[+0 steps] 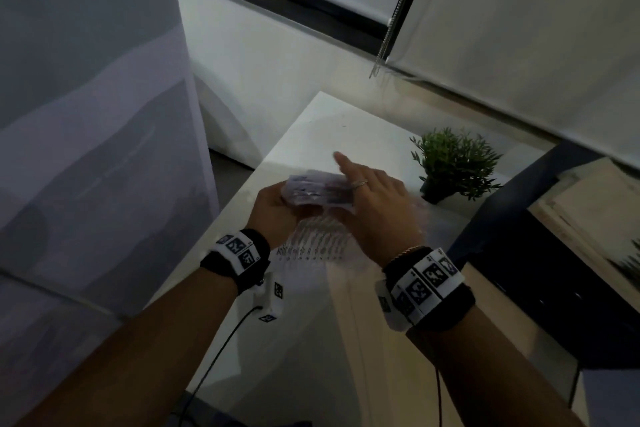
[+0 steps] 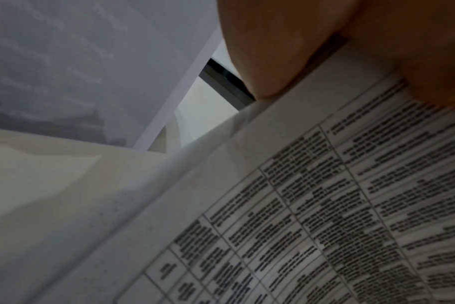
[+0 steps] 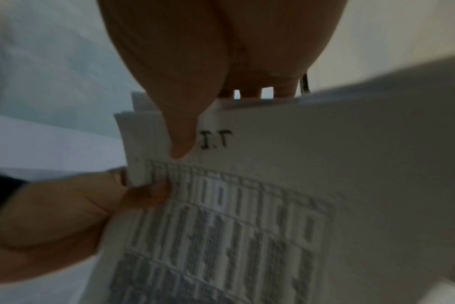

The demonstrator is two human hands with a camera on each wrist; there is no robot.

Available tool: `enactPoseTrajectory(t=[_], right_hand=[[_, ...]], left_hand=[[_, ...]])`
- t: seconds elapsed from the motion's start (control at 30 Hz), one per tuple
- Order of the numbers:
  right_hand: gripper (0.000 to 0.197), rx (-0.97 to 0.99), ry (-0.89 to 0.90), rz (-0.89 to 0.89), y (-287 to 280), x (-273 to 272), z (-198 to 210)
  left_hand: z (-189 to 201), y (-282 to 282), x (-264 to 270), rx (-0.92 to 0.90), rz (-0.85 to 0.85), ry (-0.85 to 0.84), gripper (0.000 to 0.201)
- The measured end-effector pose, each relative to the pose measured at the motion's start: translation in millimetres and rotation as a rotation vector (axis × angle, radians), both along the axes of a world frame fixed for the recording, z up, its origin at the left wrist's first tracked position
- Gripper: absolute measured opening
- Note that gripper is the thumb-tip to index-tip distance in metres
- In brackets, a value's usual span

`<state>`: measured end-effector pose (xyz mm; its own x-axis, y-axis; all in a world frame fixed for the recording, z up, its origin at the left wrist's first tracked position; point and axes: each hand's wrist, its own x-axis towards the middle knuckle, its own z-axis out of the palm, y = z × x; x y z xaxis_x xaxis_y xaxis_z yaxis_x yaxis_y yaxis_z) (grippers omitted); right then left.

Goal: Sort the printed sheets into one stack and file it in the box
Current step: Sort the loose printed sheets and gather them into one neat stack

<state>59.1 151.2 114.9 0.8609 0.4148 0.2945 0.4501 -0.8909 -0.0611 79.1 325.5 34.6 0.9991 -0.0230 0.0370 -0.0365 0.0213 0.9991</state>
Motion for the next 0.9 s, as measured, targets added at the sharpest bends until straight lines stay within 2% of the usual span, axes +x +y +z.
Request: enactPoseTrajectory(t=[0.07,0.13,0.23,0.3,0.37,0.43,0.47,0.5,0.53,0.57,0.6,0.63,0.67,0.7,0.77,0.9], right_hand=[[0.043,0.026,-0.043,-0.049,-10,9,-3],[0.019,0.07,-0.068,-0.034,-16,15,-1],[0.013,0.204,-0.077,0.005,-19,18,24],[0.017,0.321,-0.11,0.009,-21,20,46],[0.034,0.325,-0.239,-0.081,-23,19,58],[0.071,0.337,-0.386,-0.286,-28,17,55],[0.092,0.424,-0.403,-0.381,-35,16,49],[0.108,0.572,-0.347,-0.439,-41,14,40],[0.118,0.779,-0.209,-0.442,-44,13,33],[0.12,1.041,-0.026,-0.382,-44,12,28],[0.111,1.27,0.149,-0.293,-43,10,27],[0.092,1.407,0.261,-0.216,-41,9,26],[0.067,1.434,0.284,-0.189,-40,7,28],[0.045,1.397,0.236,-0.198,-40,5,28],[0.022,1.353,0.157,-0.201,-39,-3,23],[0.03,1.4,0.193,-0.284,-38,-24,-19]], left_hand=[[-1,-3,1,-0.003,0.037,-0.033,0.032],[6,-2,3,0.016,0.043,-0.061,0.027],[14,7,10,0.079,-0.047,-0.022,0.024],[24,12,12,0.142,-0.042,0.006,0.014],[35,14,12,0.156,0.025,-0.029,0.018],[40,19,12,0.05,0.075,-0.061,0.012],[44,22,12,0.003,0.1,-0.071,0.014],[44,26,13,-0.048,0.13,-0.072,0.02],[47,30,14,-0.079,0.147,-0.067,0.025],[48,31,15,-0.103,0.159,-0.064,0.029],[52,30,15,-0.114,0.166,-0.07,0.029],[55,27,15,-0.123,0.18,-0.077,0.029],[59,21,13,-0.115,0.196,-0.108,0.027],[60,14,12,-0.101,0.231,-0.138,0.025],[55,0,3,-0.084,0.315,-0.186,0.026],[13,-11,-20,-0.038,0.256,-0.144,0.056]])
